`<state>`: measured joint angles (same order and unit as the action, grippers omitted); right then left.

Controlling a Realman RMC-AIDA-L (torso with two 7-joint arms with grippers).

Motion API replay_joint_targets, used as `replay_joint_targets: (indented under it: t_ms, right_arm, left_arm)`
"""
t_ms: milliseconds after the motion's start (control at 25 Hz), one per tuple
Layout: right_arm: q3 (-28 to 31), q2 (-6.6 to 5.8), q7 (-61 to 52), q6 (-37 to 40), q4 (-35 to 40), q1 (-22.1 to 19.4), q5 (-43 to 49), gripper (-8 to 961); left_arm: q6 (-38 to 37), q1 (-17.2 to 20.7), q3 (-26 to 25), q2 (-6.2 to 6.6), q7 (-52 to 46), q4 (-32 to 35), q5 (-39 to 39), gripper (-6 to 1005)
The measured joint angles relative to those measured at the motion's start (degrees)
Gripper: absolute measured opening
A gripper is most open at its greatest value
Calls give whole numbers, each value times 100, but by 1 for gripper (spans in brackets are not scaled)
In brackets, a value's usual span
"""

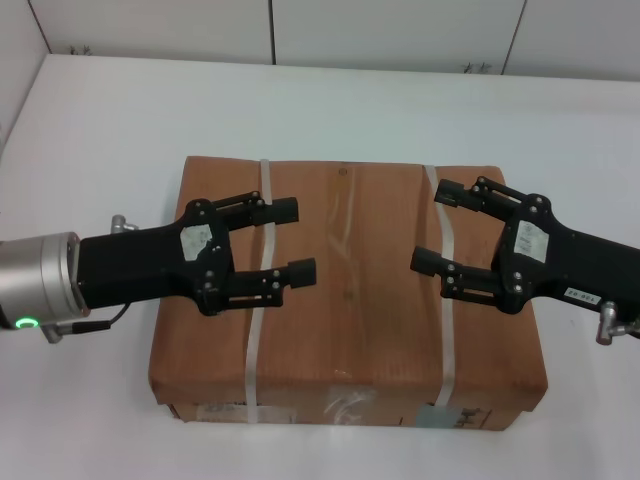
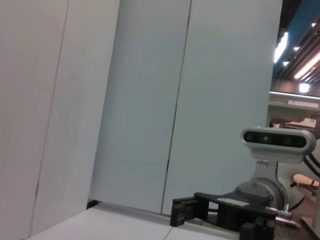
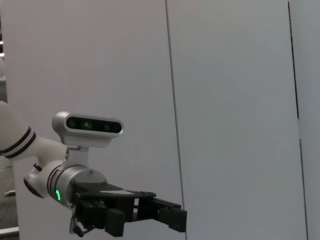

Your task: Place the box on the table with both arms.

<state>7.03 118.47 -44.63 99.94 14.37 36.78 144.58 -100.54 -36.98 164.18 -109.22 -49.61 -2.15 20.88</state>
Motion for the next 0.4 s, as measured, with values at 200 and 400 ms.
replay_joint_targets:
  t_ms: [200, 400]
  right_arm:
    - [-3, 3, 24, 36, 3, -33, -6, 863]
    - [-6, 16, 58, 3, 5, -52, -10, 863]
  left_arm:
    - [-81, 1, -1, -34, 2, -3, 19, 801]
    - [-106, 7, -9, -68, 7, -5, 120, 801]
